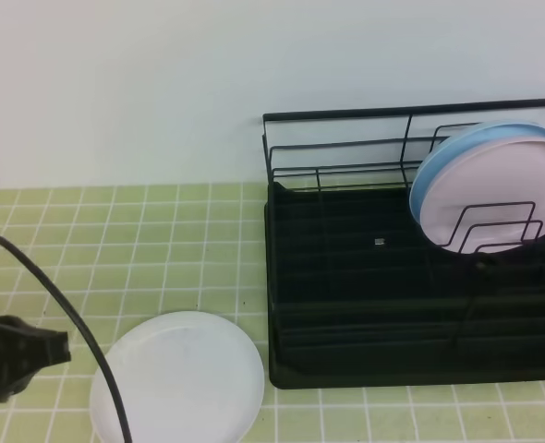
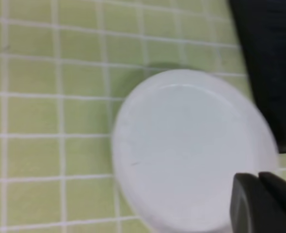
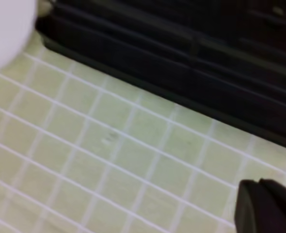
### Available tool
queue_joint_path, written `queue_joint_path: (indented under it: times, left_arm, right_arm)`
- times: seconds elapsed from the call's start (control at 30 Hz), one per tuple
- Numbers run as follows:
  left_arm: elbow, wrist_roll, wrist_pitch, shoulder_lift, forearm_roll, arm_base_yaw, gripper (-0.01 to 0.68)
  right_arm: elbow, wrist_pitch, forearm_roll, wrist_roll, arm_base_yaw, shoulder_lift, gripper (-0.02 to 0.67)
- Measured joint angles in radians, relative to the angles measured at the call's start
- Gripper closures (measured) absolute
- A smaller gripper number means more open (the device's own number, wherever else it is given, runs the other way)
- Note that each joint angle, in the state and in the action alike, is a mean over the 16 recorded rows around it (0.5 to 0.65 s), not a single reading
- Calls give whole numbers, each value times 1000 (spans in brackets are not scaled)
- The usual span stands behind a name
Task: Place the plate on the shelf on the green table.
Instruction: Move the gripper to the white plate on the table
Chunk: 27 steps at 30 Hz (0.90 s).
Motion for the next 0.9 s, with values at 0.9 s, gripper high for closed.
queue_joint_path:
  times: [0.9]
  left_arm:
    - [-129,19,9,545,45,71,432]
  right_arm:
    - [-6,131,212,-152,40,33,649]
